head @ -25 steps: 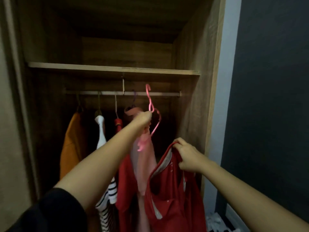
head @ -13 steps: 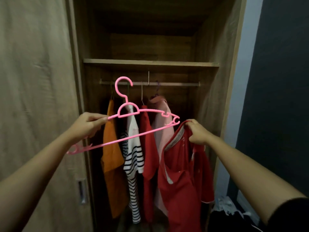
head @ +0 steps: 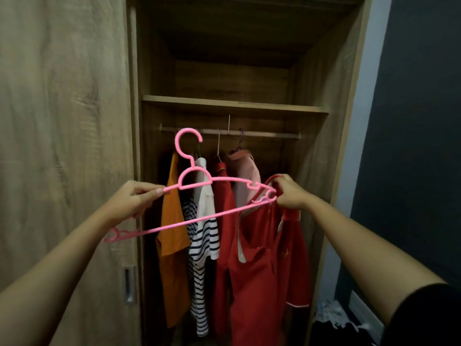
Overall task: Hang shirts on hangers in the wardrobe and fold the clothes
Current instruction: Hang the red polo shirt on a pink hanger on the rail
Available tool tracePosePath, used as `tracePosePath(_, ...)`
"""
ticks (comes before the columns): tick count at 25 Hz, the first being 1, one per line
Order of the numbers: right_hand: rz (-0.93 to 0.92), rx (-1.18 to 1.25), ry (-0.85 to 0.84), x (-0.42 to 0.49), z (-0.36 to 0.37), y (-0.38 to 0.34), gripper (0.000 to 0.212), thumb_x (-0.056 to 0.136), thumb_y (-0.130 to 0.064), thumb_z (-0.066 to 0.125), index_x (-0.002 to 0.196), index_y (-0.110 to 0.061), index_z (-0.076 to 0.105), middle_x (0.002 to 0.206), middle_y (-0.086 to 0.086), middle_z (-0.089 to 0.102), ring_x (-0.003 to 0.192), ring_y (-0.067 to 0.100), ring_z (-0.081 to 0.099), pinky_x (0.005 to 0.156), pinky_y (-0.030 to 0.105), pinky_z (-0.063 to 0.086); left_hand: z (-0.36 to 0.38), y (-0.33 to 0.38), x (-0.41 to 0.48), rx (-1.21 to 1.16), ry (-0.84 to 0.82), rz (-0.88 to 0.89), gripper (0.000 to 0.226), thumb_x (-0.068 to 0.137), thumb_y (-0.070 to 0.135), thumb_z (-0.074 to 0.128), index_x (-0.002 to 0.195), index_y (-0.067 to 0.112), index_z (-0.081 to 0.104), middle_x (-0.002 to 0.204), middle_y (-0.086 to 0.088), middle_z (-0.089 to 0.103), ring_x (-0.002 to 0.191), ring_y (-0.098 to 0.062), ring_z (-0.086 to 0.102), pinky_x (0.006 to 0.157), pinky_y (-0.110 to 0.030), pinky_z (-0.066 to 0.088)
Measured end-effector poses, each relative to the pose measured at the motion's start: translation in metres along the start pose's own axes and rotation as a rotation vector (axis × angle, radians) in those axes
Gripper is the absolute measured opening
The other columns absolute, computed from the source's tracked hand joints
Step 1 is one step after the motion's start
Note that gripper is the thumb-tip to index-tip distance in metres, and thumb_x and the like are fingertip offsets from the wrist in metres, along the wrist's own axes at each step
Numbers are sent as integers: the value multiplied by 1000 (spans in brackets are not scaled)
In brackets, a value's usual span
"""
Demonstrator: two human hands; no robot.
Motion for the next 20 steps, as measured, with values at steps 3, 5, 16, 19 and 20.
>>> tracePosePath(3,-163,-124,-58,-3,0,-38,71,64,-18,55,133,-14,42,145,10,31,130,34,36,107,41,34,27,-3,6,4,-31,-31,21,93,13,54,90,22,73,49,0,34,36,-7,29,35,-14,24)
tracePosePath(5,-273,-196,-43,-7,-1,-67,68,71,-10,52,137,-15,37,149,4,27,134,29,31,107,40,32,49,-5,11,-6,-55,-13,29,94,13,54,84,30,76,47,3,35,33,-6,30,34,-14,25)
tracePosePath(16,-491,-582,464,-23,-29,-63,39,95,-47,34,105,-12,50,110,6,61,89,37,63,59,36,38,107,16,15,749,717,484,25,87,38,52,104,23,64,101,-7,62,90,-24,54,74,-37,38)
tracePosePath(19,-456,-501,515,-23,-37,-57,37,95,-46,36,104,-13,50,109,6,62,91,37,62,61,39,42,173,-9,-11,736,583,398,28,77,46,55,97,28,59,104,-10,52,95,-29,49,75,-41,43)
tracePosePath(20,-453,-479,536,-23,-40,-54,37,95,-45,37,103,-12,50,108,6,62,91,37,62,62,40,42,191,-25,-19,766,448,258,37,71,52,54,100,31,59,111,-8,48,102,-29,47,79,-42,43)
Point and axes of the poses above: each hand's wrist, its own x-axis towards the middle knuckle, its own z-axis out of the palm, y = z × x, the point moved 1 cm from there along x, towards the middle knuckle
